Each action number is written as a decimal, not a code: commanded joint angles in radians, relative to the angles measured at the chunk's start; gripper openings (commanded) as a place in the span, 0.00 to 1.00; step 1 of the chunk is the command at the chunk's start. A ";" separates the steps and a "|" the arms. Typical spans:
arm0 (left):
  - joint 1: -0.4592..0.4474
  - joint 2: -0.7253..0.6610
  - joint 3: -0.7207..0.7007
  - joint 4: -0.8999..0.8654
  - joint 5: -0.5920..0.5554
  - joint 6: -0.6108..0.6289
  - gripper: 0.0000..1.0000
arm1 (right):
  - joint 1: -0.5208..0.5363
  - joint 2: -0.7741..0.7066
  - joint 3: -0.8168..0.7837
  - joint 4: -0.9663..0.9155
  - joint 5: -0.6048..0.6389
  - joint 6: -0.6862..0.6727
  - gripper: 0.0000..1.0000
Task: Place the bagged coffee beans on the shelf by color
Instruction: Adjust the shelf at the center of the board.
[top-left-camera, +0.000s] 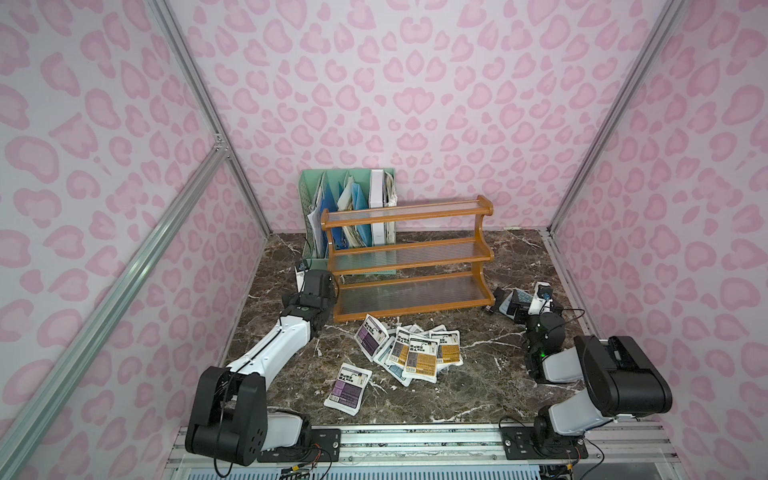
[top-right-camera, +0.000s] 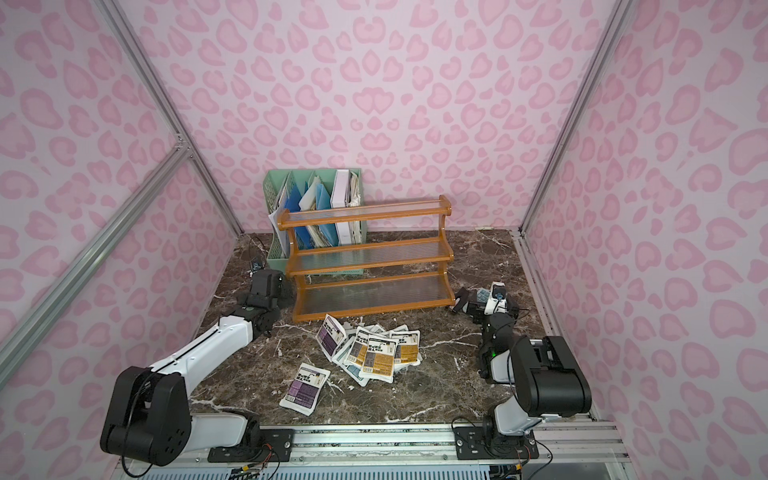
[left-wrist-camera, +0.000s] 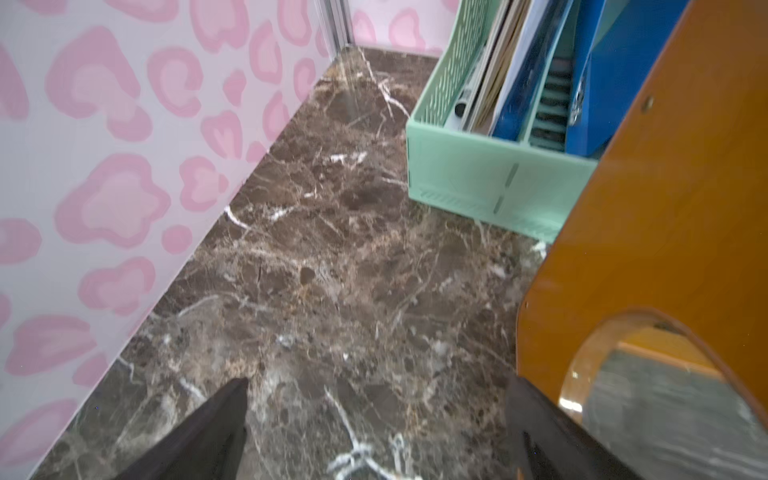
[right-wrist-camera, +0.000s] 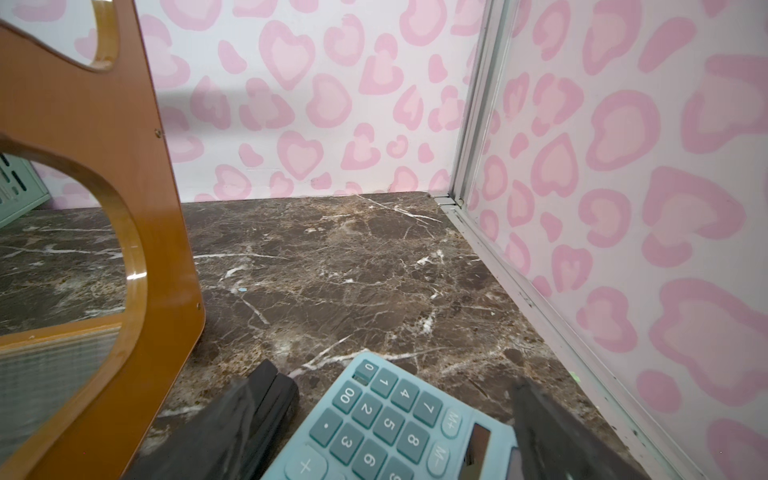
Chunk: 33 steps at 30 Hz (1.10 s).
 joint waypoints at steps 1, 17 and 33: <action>-0.002 -0.003 0.009 -0.054 -0.026 -0.051 0.99 | 0.000 -0.002 -0.003 0.030 0.022 0.016 0.98; -0.020 -0.037 0.073 -0.461 0.017 -0.328 0.99 | 0.056 -0.024 -0.005 0.025 0.126 -0.022 0.91; -0.103 -0.084 0.092 -0.629 0.168 -0.368 0.99 | 0.069 -0.003 -0.022 0.101 0.174 -0.023 0.80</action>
